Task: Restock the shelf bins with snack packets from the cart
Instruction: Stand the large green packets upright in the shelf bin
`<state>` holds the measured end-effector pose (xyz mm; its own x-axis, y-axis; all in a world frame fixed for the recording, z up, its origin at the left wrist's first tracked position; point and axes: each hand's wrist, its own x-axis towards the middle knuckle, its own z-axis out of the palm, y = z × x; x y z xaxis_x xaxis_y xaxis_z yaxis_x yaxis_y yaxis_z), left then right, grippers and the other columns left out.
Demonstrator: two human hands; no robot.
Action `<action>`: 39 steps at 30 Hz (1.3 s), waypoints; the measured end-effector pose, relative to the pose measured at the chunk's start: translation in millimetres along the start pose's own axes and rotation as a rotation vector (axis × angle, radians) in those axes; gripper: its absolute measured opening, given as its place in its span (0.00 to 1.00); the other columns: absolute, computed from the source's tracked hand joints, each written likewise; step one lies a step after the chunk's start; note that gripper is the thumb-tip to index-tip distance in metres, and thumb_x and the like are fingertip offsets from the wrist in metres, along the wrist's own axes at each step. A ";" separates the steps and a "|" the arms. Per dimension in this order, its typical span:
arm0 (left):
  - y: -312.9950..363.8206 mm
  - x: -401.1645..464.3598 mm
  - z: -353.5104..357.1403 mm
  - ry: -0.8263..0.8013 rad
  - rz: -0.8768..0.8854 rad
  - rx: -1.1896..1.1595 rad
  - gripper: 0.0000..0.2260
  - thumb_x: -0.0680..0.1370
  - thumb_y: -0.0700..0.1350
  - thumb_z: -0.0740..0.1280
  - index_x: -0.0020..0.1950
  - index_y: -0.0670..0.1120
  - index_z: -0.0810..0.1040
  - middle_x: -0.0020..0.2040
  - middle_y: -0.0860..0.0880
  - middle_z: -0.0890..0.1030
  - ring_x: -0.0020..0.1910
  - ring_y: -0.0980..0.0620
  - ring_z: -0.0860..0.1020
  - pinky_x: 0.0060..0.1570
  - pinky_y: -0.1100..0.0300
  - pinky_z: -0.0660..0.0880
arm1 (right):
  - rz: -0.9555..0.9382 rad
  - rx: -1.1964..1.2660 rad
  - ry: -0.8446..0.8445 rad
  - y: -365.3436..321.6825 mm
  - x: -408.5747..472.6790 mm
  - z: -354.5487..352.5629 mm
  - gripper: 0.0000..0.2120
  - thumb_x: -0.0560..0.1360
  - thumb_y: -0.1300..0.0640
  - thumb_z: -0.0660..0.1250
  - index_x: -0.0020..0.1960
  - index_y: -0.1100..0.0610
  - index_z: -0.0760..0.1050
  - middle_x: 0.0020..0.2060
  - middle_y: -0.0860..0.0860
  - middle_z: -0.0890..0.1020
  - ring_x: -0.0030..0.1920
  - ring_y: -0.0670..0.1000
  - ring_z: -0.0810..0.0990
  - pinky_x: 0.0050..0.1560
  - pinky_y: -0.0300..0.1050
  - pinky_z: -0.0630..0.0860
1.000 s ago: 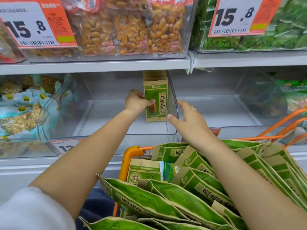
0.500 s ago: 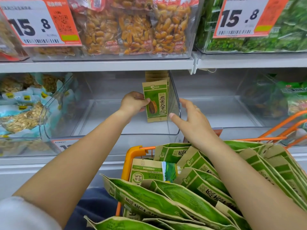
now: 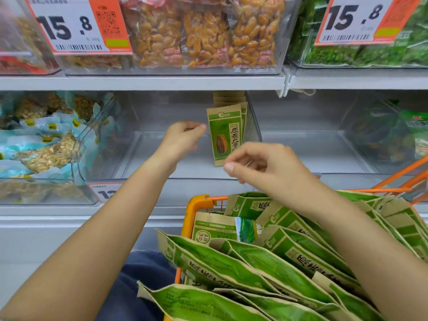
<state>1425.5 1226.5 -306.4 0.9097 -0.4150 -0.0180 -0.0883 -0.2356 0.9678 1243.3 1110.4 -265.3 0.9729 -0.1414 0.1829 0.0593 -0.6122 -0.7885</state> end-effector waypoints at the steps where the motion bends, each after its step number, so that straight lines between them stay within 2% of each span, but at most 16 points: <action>1: 0.9 -8.3 -4.9 -0.003 0.020 -0.011 0.11 0.80 0.47 0.66 0.60 0.43 0.77 0.53 0.48 0.78 0.55 0.51 0.77 0.50 0.60 0.76 | 0.025 -0.054 -0.095 -9.4 -4.1 2.9 0.08 0.72 0.44 0.70 0.45 0.48 0.81 0.38 0.45 0.83 0.39 0.45 0.80 0.47 0.47 0.78; 4: 1.9 -31.6 -18.7 -0.031 0.006 -0.120 0.06 0.80 0.44 0.64 0.55 0.45 0.78 0.50 0.49 0.81 0.51 0.53 0.79 0.50 0.62 0.77 | 0.015 -0.349 -0.326 -39.7 -16.6 17.7 0.22 0.65 0.29 0.63 0.46 0.44 0.81 0.37 0.38 0.82 0.40 0.39 0.79 0.45 0.41 0.77; 6: 2.2 -42.1 -25.5 -0.071 -0.041 -0.201 0.07 0.81 0.43 0.63 0.56 0.44 0.78 0.49 0.49 0.82 0.49 0.52 0.81 0.51 0.61 0.78 | -0.055 -0.539 -0.415 -55.2 -23.1 30.4 0.28 0.65 0.24 0.58 0.48 0.44 0.80 0.37 0.39 0.82 0.41 0.40 0.78 0.44 0.41 0.75; 10: 1.8 -49.4 -35.4 -0.102 -0.072 -0.200 0.07 0.80 0.45 0.64 0.56 0.45 0.78 0.50 0.48 0.83 0.50 0.50 0.82 0.51 0.59 0.79 | -0.176 -0.733 -0.502 -63.5 -20.3 49.3 0.23 0.71 0.35 0.62 0.34 0.55 0.70 0.29 0.50 0.71 0.30 0.48 0.68 0.29 0.42 0.61; 12: 3.0 -49.1 -37.1 -0.111 -0.079 -0.216 0.08 0.80 0.45 0.64 0.57 0.45 0.77 0.50 0.48 0.83 0.48 0.50 0.82 0.47 0.61 0.80 | -0.037 -0.541 -0.467 -55.9 -6.9 44.2 0.21 0.73 0.41 0.64 0.33 0.58 0.71 0.27 0.51 0.72 0.30 0.51 0.70 0.31 0.45 0.64; 15: 4.9 -50.8 -38.5 -0.142 -0.078 -0.252 0.09 0.81 0.46 0.63 0.57 0.45 0.78 0.48 0.49 0.84 0.44 0.53 0.82 0.45 0.60 0.78 | 0.200 0.101 -0.267 -37.6 13.4 27.2 0.14 0.76 0.52 0.67 0.38 0.62 0.79 0.32 0.52 0.80 0.33 0.52 0.77 0.33 0.44 0.72; 18: 7.1 -52.7 -40.4 -0.376 -0.159 -0.343 0.23 0.80 0.56 0.61 0.65 0.40 0.76 0.57 0.39 0.81 0.55 0.44 0.78 0.58 0.48 0.72 | 0.331 0.444 -0.050 -26.4 19.5 15.9 0.11 0.78 0.56 0.64 0.41 0.63 0.77 0.29 0.53 0.80 0.26 0.53 0.72 0.22 0.38 0.68; 21: 11.4 -54.1 -43.8 -0.536 -0.191 -0.371 0.33 0.76 0.64 0.57 0.69 0.39 0.73 0.60 0.39 0.80 0.55 0.43 0.77 0.53 0.50 0.74 | 0.405 0.603 0.095 -22.2 21.4 9.9 0.10 0.79 0.55 0.62 0.44 0.61 0.75 0.26 0.51 0.79 0.22 0.49 0.68 0.21 0.36 0.66; 23: 13.3 -56.5 -43.3 -0.571 -0.170 -0.318 0.29 0.74 0.62 0.60 0.63 0.41 0.78 0.56 0.41 0.82 0.52 0.45 0.79 0.51 0.51 0.75 | 0.410 0.645 0.186 -19.1 22.0 7.1 0.10 0.79 0.55 0.62 0.45 0.60 0.75 0.29 0.52 0.79 0.23 0.49 0.69 0.22 0.37 0.68; 25: 13.5 -61.9 -39.8 -0.630 -0.141 -0.241 0.18 0.73 0.55 0.66 0.54 0.45 0.84 0.54 0.41 0.84 0.48 0.47 0.82 0.48 0.54 0.79 | 0.390 0.668 0.254 -17.1 21.5 7.0 0.07 0.80 0.55 0.61 0.47 0.58 0.74 0.34 0.54 0.80 0.24 0.47 0.70 0.23 0.37 0.70; 27: 15.4 -64.8 -35.5 -0.634 -0.128 -0.241 0.10 0.72 0.48 0.71 0.49 0.45 0.84 0.49 0.42 0.85 0.43 0.49 0.84 0.42 0.58 0.81 | 0.383 0.683 0.327 -17.3 21.6 7.8 0.06 0.80 0.57 0.63 0.55 0.57 0.72 0.39 0.54 0.80 0.27 0.47 0.72 0.26 0.37 0.73; 30: 21.0 -61.3 -33.8 -0.397 -0.136 -0.325 0.09 0.71 0.45 0.72 0.49 0.43 0.83 0.44 0.44 0.85 0.36 0.50 0.83 0.31 0.61 0.79 | 0.437 0.775 0.512 -16.2 19.6 3.5 0.16 0.78 0.59 0.64 0.65 0.55 0.68 0.49 0.51 0.78 0.36 0.47 0.77 0.29 0.36 0.76; 32: 22.1 -57.4 -37.5 -0.219 -0.117 -0.301 0.06 0.74 0.44 0.70 0.48 0.43 0.83 0.41 0.45 0.85 0.34 0.49 0.82 0.27 0.62 0.77 | 0.480 0.906 0.478 -17.8 18.6 1.9 0.16 0.79 0.60 0.63 0.66 0.57 0.70 0.55 0.53 0.78 0.44 0.49 0.79 0.33 0.37 0.79; 34: 24.3 -59.3 -38.7 -0.165 -0.073 -0.208 0.06 0.76 0.44 0.69 0.50 0.43 0.83 0.41 0.44 0.85 0.36 0.47 0.82 0.28 0.61 0.77 | 0.524 0.968 0.276 -21.5 19.0 7.3 0.15 0.79 0.58 0.62 0.66 0.57 0.72 0.58 0.55 0.79 0.54 0.53 0.80 0.44 0.42 0.82; 36: 29.4 -67.8 -33.5 -0.233 0.000 -0.081 0.08 0.77 0.48 0.68 0.51 0.45 0.84 0.43 0.46 0.86 0.40 0.48 0.83 0.33 0.61 0.78 | 0.513 0.893 0.085 -25.0 20.3 19.0 0.15 0.78 0.53 0.63 0.64 0.54 0.74 0.57 0.54 0.81 0.58 0.55 0.79 0.54 0.49 0.79; 39: 40.3 -81.1 -24.8 -0.404 0.096 0.073 0.13 0.79 0.58 0.63 0.53 0.54 0.83 0.48 0.56 0.85 0.48 0.58 0.82 0.43 0.64 0.76 | 0.455 0.796 0.044 -28.6 23.3 32.4 0.18 0.75 0.43 0.65 0.61 0.50 0.77 0.52 0.50 0.83 0.57 0.53 0.81 0.59 0.52 0.77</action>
<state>1358.3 1272.5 -259.7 0.6648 -0.7460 -0.0393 -0.2067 -0.2342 0.9500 1271.5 1149.8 -257.5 0.9319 -0.2766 -0.2347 -0.1751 0.2239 -0.9588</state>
